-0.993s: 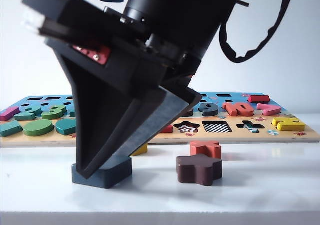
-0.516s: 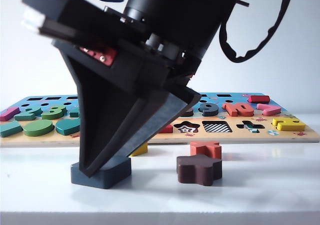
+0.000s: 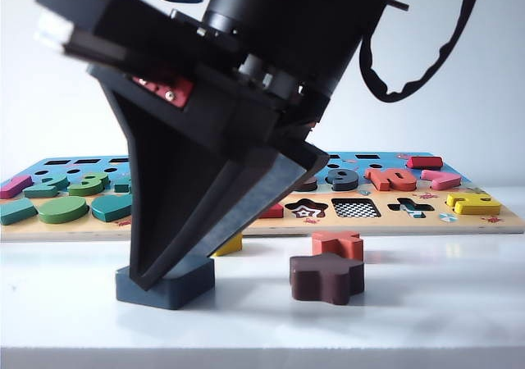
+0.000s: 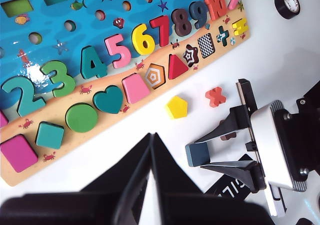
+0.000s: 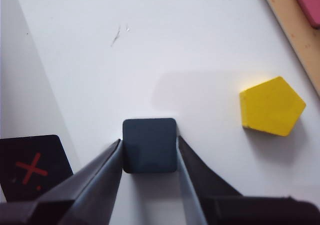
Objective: Insert the cube into the slot.
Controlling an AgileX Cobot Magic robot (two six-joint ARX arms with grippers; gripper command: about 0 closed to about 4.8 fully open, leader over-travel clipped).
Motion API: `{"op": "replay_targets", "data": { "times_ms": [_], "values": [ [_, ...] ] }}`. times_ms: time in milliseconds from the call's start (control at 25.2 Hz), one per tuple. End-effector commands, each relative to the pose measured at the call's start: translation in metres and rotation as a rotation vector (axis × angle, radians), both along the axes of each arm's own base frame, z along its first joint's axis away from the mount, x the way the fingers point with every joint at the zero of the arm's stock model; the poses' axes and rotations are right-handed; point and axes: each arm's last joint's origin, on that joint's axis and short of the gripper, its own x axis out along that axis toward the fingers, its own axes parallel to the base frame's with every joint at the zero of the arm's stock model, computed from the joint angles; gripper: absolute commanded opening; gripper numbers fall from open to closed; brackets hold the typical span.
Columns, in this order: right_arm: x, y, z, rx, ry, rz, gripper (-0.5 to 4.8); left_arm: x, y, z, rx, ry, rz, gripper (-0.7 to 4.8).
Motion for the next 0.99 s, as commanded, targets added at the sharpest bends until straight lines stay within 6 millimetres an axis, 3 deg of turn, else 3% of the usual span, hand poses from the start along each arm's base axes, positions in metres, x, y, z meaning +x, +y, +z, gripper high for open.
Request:
{"op": "replay_targets", "data": {
  "times_ms": [40,596,874,993],
  "values": [
    [0.0,0.002,0.003,0.016,-0.013,0.003,1.21,0.001,0.0,0.003,-0.006,-0.022,-0.005,0.17],
    [0.005,0.001,0.029,0.061,-0.118,-0.011,1.21,0.001,0.0,0.003,-0.006,-0.022,-0.005,0.17],
    [0.022,-0.016,0.056,0.057,-0.249,-0.13,1.21,0.001,0.0,0.003,-0.006,-0.022,-0.005,0.17],
    [0.033,-0.034,0.07,0.064,-0.317,-0.263,1.21,0.001,0.0,0.003,-0.006,-0.022,-0.005,0.17]
  ]
}}
